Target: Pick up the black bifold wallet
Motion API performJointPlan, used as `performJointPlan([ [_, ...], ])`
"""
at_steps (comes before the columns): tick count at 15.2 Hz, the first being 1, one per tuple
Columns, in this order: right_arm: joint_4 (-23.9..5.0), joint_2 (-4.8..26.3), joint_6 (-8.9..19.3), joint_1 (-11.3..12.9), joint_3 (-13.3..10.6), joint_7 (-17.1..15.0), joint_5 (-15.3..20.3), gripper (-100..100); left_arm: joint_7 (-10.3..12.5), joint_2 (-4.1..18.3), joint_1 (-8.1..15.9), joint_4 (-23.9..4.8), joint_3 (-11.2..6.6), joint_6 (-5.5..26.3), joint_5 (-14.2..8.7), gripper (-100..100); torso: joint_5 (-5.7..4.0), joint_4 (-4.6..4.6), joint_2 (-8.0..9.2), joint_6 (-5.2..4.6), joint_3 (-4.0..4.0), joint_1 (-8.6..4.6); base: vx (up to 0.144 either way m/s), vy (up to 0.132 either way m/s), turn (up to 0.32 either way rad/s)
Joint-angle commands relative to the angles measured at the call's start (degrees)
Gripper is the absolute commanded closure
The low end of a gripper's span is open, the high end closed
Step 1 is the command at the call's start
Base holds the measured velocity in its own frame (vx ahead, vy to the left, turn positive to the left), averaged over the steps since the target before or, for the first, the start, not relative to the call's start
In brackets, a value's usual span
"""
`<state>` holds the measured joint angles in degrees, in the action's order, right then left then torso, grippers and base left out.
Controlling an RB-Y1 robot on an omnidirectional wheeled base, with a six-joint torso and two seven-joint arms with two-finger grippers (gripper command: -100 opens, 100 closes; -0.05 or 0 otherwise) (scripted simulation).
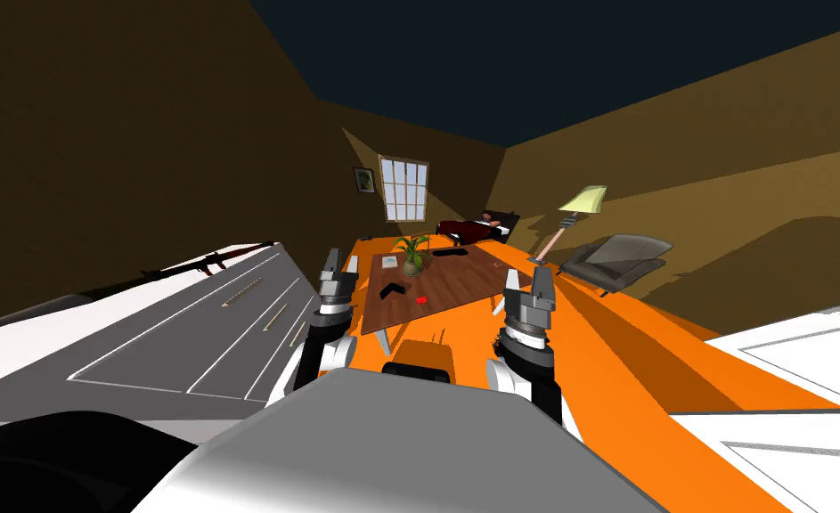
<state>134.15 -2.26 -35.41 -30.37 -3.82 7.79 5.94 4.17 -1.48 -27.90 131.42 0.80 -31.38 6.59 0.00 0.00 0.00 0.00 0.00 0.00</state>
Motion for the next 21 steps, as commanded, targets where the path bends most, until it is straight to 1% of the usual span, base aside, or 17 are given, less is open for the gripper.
performJointPlan([
  [1, 0.0, 0.0, 0.0, 0.0, 0.0, 0.0, 0.0, 0, -0.1, 2.1, 0.1, -0.5, 0.16, 0.6, -0.8, -100, 0.0, 0.0, 0.0, 0.0, 0.0, 0.0, 0.004, -0.007, -0.047],
  [2, 0.0, 0.0, 0.0, 0.0, 0.0, 0.0, 0.0, 0, -0.1, 3.7, 0.1, -1.1, 0.32, 1.2, -1.6, -100, 0.0, 0.0, -0.01, -0.01, 0.0, -0.01, 0.009, -0.019, -0.112],
  [3, 0.0, 0.0, 0.0, 0.0, 0.0, 0.0, 0.0, 0, -0.1, 3.7, 0.1, -1.1, 0.32, 1.2, -1.6, -100, -0.01, 0.01, -0.02, -0.02, 0.01, -0.03, 0.008, -0.021, -0.086],
  [7, 0.0, 0.0, 0.0, 0.0, 0.0, 0.0, 0.0, 0, -0.4, 9.2, 0.4, -3.7, 1.11, 4.1, -5.3, -100, -0.02, 0.02, -0.07, -0.01, 0.04, -0.11, 0.015, -0.03, -0.112],
  [8, 0.0, 0.0, 0.0, 0.0, 0.0, 0.0, 0.0, 0, -0.4, 9.4, 0.4, -3.7, 1.11, 4.1, -5.3, -100, -0.02, 0.02, -0.08, -0.02, 0.05, -0.11, 0.014, -0.029, -0.097],
  [9, 0.0, 0.0, 0.0, 0.0, 0.0, 0.0, 0.0, 0, -0.6, 11.4, 0.5, -4.9, 1.46, 5.4, -7.0, -100, -0.02, 0.02, -0.07, -0.02, 0.04, -0.11, 0.018, -0.036, -0.159],
  [10, 0.0, 0.0, 0.0, 0.0, 0.0, 0.0, 0.0, 0, -0.6, 11.5, 0.5, -4.9, 1.46, 5.4, -7.0, -100, -0.02, 0.02, -0.08, -0.03, 0.05, -0.12, 0.018, -0.033, -0.121],
  [11, 0.0, 0.0, 0.0, 0.0, 0.0, 0.0, 0.0, 0, -0.7, 13.3, 0.6, -6.3, 1.86, 6.8, -8.9, -100, -0.03, 0.02, -0.08, -0.02, 0.05, -0.13, 0.016, -0.039, -0.142],
  [12, 0.0, 0.0, 0.0, 0.0, 0.0, 0.0, 0.0, 0, -0.7, 13.6, 0.6, -6.3, 1.86, 6.8, -8.9, -100, -0.03, 0.02, -0.09, -0.03, 0.05, -0.15, 0.018, -0.038, -0.124],
  [13, 0.0, 0.0, 0.0, 0.0, 0.0, 0.0, 0.0, 0, -0.9, 15.2, 0.8, -7.7, 2.29, 8.4, -10.9, -100, -0.03, 0.02, -0.08, -0.01, 0.05, -0.15, 0.024, -0.041, -0.161],
  [14, 0.0, 0.0, 0.0, 0.0, 0.0, 0.0, 0.0, 0, -0.9, 15.8, 0.8, -7.7, 2.29, 8.4, -11.0, -100, -0.03, 0.02, -0.09, -0.02, 0.05, -0.15, 0.024, -0.035, -0.147],
  [15, 0.0, 0.0, 0.0, 0.0, 0.0, 0.0, 0.0, 0, -1.1, 17.6, 0.9, -9.3, 2.77, 10.2, -13.0, -100, -0.03, 0.03, -0.1, -0.02, 0.06, -0.14, 0.032, -0.04, -0.197],
  [16, 0.0, 0.0, 0.0, 0.0, 0.0, 0.0, 0.0, 0, -1.1, 18.0, 0.9, -9.3, 2.77, 10.2, -13.3, -100, -0.03, 0.03, -0.12, -0.04, 0.07, -0.15, 0.031, -0.037, -0.162],
  [17, 0.0, 0.0, 0.0, 0.0, 0.0, 0.0, 0.0, 0, -1.3, 20.0, 1.0, -11.0, 3.27, 12.0, -15.3, -100, -0.03, 0.03, -0.13, -0.02, 0.07, -0.14, 0.025, -0.044, -0.222],
  [18, 0.0, 0.0, 0.0, 0.0, 0.0, 0.0, 0.0, 0, -1.3, 20.3, 1.0, -11.0, 3.27, 12.0, -15.7, -100, -0.03, 0.03, -0.12, -0.04, 0.07, -0.16, 0.024, -0.04, -0.153],
  [20, 0.0, 0.0, 0.0, 0.0, 0.0, 0.0, 0.0, 0, -1.5, 22.6, 1.2, -12.8, 3.81, 14.0, -18.2, -100, -0.04, 0.03, -0.14, -0.03, 0.08, -0.17, 0.036, -0.044, -0.175],
  [21, 0.0, 0.0, 0.0, 0.0, 0.0, 0.0, 0.0, 0, -1.7, 24.6, 1.3, -14.6, 4.38, 16.0, -19.9, -100, -0.04, 0.04, -0.14, -0.02, 0.09, -0.17, 0.04, -0.046, -0.234],
])
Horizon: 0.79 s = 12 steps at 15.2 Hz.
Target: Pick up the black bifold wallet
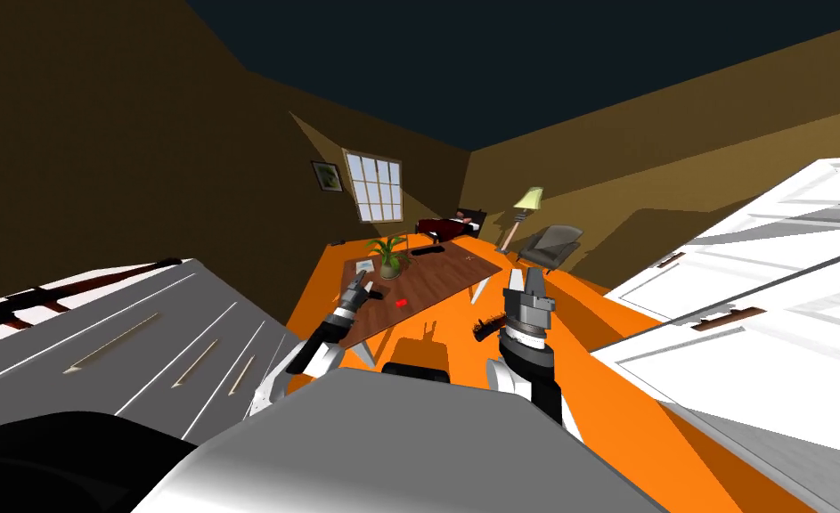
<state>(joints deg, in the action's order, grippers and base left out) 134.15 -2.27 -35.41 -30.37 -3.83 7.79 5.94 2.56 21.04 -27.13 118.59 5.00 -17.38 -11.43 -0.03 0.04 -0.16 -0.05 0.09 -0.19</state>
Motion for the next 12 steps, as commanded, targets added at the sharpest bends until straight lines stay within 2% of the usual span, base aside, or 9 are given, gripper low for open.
performJointPlan([
  [1, 0.0, 0.0, 0.0, 0.0, 0.0, 0.0, 0.0, 0, -0.1, 2.5, 0.6, -1.9, 0.18, 2.0, -2.9, -100, 0.0, 0.0, 0.0, 0.0, 0.0, 0.0, 0.037, -0.043, -0.187],
  [2, 0.0, 0.0, 0.0, 0.0, 0.0, 0.0, 0.0, 0, -0.1, 2.5, 0.6, -1.9, 0.18, 2.0, -2.9, -100, -0.01, 0.0, 0.0, 0.02, 0.0, 0.0, 0.026, -0.028, -0.042],
  [3, 0.0, 0.0, 0.0, 0.0, 0.0, 0.0, 0.0, 0, -0.3, 4.6, 0.7, -3.9, 0.77, 4.1, -4.9, -100, 0.0, -0.01, 0.02, 0.05, -0.01, 0.04, 0.034, -0.035, -0.175],
  [5, 0.0, 0.0, 0.0, 0.0, 0.0, 0.0, 0.0, 0, -0.5, 6.8, 0.9, -5.9, 1.39, 6.0, -7.3, -100, 0.0, 0.0, 0.01, 0.02, -0.01, 0.05, 0.04, -0.038, -0.212],
  [7, 0.0, 0.0, 0.0, 0.0, 0.0, 0.0, 0.0, 0, -0.5, 7.2, 0.9, -5.9, 1.39, 6.4, -8.6, -100, 0.0, 0.0, 0.0, 0.02, 0.0, 0.02, 0.033, -0.036, -0.122],
  [8, 0.0, 0.0, 0.0, 0.0, 0.0, 0.0, 0.0, 0, -0.7, 9.7, 1.0, -8.1, 2.03, 8.5, -10.8, -100, 0.0, -0.01, 0.03, 0.04, -0.01, 0.04, 0.028, -0.035, -0.148],
  [10, 0.0, 0.0, 0.0, 0.0, 0.0, 0.0, 0.0, 0, -0.7, 9.7, 1.0, -8.1, 2.03, 8.8, -11.6, -100, 0.0, -0.01, 0.04, 0.02, -0.02, 0.04, 0.026, -0.028, -0.141],
  [11, 0.0, 0.0, 0.0, 0.0, 0.0, 0.0, 0.0, 0, -1.0, 12.1, 1.2, -10.3, 2.69, 10.7, -13.9, -100, 0.0, -0.01, 0.06, 0.04, -0.03, 0.06, 0.035, -0.031, -0.183],
  [12, 0.0, 0.0, 0.0, 0.0, 0.0, 0.0, 0.0, 0, -1.0, 12.1, 1.2, -10.3, 2.69, 11.1, -14.7, -100, 0.0, -0.01, 0.05, 0.02, -0.03, 0.05, 0.041, -0.03, -0.203],
])
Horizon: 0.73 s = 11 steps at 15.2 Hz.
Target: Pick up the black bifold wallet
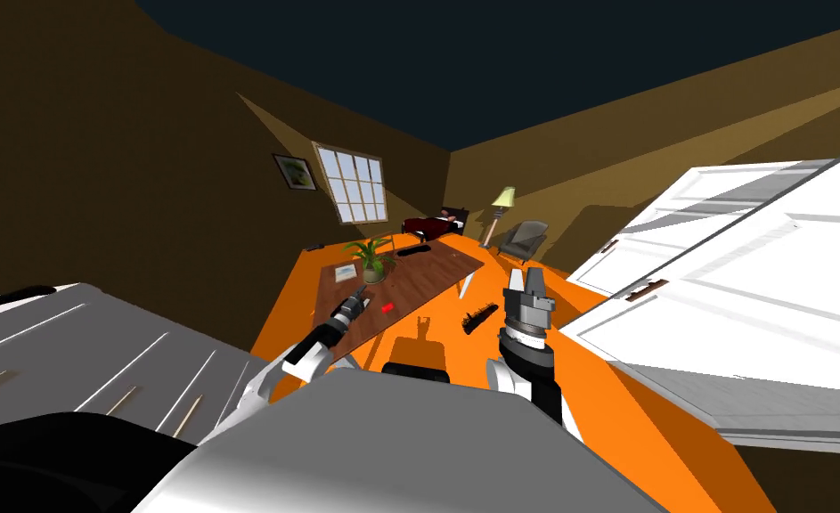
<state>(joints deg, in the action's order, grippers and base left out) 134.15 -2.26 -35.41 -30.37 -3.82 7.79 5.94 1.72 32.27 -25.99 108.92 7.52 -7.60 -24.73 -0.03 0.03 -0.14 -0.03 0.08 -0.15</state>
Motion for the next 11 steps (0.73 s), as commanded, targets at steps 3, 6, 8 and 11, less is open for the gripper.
performJointPlan([
  [3, 0.0, 0.0, 0.0, 0.0, 0.0, 0.0, 0.0, 0, -0.4, 3.3, 0.2, -2.8, 0.85, 3.8, -4.5, -100, -0.01, 0.01, -0.04, 0.0, 0.02, -0.04, 0.044, -0.036, -0.182],
  [6, 0.0, 0.0, 0.0, 0.0, 0.0, 0.0, 0.0, 0, -0.6, 5.7, 0.3, -5.1, 1.54, 6.3, -7.7, -100, 0.0, 0.01, -0.01, 0.01, 0.01, 0.01, 0.036, -0.024, -0.154],
  [8, 0.0, 0.0, 0.0, 0.0, 0.0, 0.0, 0.0, 0, -0.9, 8.1, 0.4, -7.4, 2.25, 8.8, -10.9, -100, 0.0, 0.0, 0.01, 0.0, 0.0, 0.02, 0.039, -0.023, -0.203],
  [11, 0.0, 0.0, 0.0, 0.0, 0.0, 0.0, 0.0, 0, -1.1, 10.4, 0.5, -9.7, 2.96, 11.3, -14.0, -100, 0.0, 0.0, -0.01, 0.0, 0.0, 0.01, 0.041, -0.023, -0.146],
])
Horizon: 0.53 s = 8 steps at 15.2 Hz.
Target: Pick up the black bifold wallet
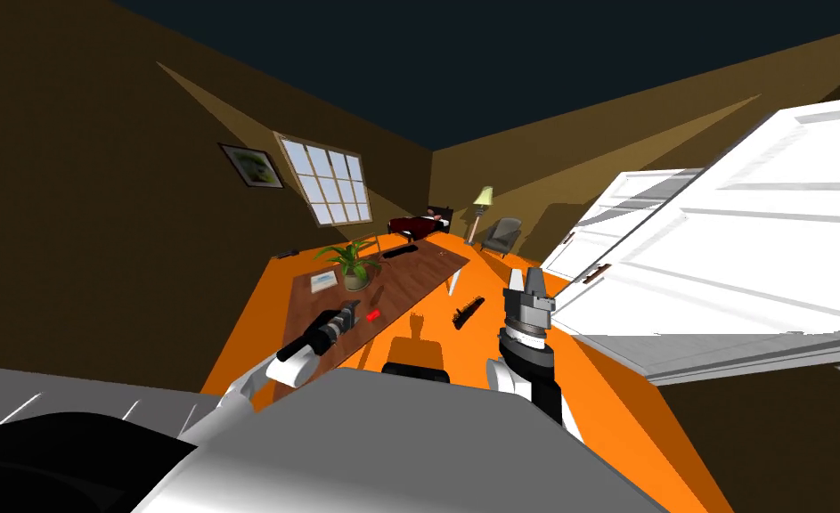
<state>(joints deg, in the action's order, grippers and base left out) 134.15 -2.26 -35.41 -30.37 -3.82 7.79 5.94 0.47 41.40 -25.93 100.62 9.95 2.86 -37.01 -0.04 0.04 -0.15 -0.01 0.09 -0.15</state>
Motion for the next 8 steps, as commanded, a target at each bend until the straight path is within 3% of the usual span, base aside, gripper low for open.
performJointPlan([
  [1, 0.0, 0.0, 0.0, 0.0, 0.0, 0.0, 0.0, 0, 0.1, 1.3, 0.5, -1.4, 0.53, 0.8, -1.9, -100, 0.0, 0.0, 0.0, 0.0, 0.0, 0.0, 0.034, -0.017, -0.059],
  [2, 0.0, 0.0, 0.0, 0.0, 0.0, 0.0, 0.0, 0, -0.1, 3.6, 0.6, -3.2, 1.25, 3.4, -3.8, -100, 0.01, 0.0, 0.02, 0.02, -0.01, 0.02, 0.039, -0.024, -0.188],
  [4, 0.0, 0.0, 0.0, 0.0, 0.0, 0.0, 0.0, 0, -0.1, 3.6, 0.6, -3.8, 1.25, 3.4, -5.1, -100, 0.01, 0.0, -0.01, -0.01, 0.0, 0.02, 0.04, -0.019, -0.142],
  [5, 0.0, 0.0, 0.0, 0.0, 0.0, 0.0, 0.0, 0, -0.4, 6.0, 0.6, -6.1, 1.98, 4.8, -7.6, -100, 0.01, 0.0, 0.02, 0.01, -0.01, 0.03, 0.039, -0.024, -0.184],
  [6, 0.0, 0.0, 0.0, 0.0, 0.0, 0.0, 0.0, 0, -0.4, 6.0, 0.6, -6.1, 1.98, 5.9, -8.4, -100, 0.01, 0.0, 0.0, -0.03, 0.0, 0.01, 0.042, -0.02, -0.201],
  [7, 0.0, 0.0, 0.0, 0.0, 0.0, 0.0, 0.0, 0, -0.6, 7.9, 0.7, -8.4, 2.71, 7.3, -9.7, -100, 0.01, 0.0, 0.01, -0.01, 0.0, 0.01, 0.049, -0.023, -0.226],
  [8, 0.0, 0.0, 0.0, 0.0, 0.0, 0.0, 0.0, 0, -0.6, 8.2, 0.7, -8.5, 2.71, 8.0, -11.2, -100, 0.01, 0.0, -0.01, -0.02, 0.01, 0.02, 0.052, -0.021, -0.224],
])
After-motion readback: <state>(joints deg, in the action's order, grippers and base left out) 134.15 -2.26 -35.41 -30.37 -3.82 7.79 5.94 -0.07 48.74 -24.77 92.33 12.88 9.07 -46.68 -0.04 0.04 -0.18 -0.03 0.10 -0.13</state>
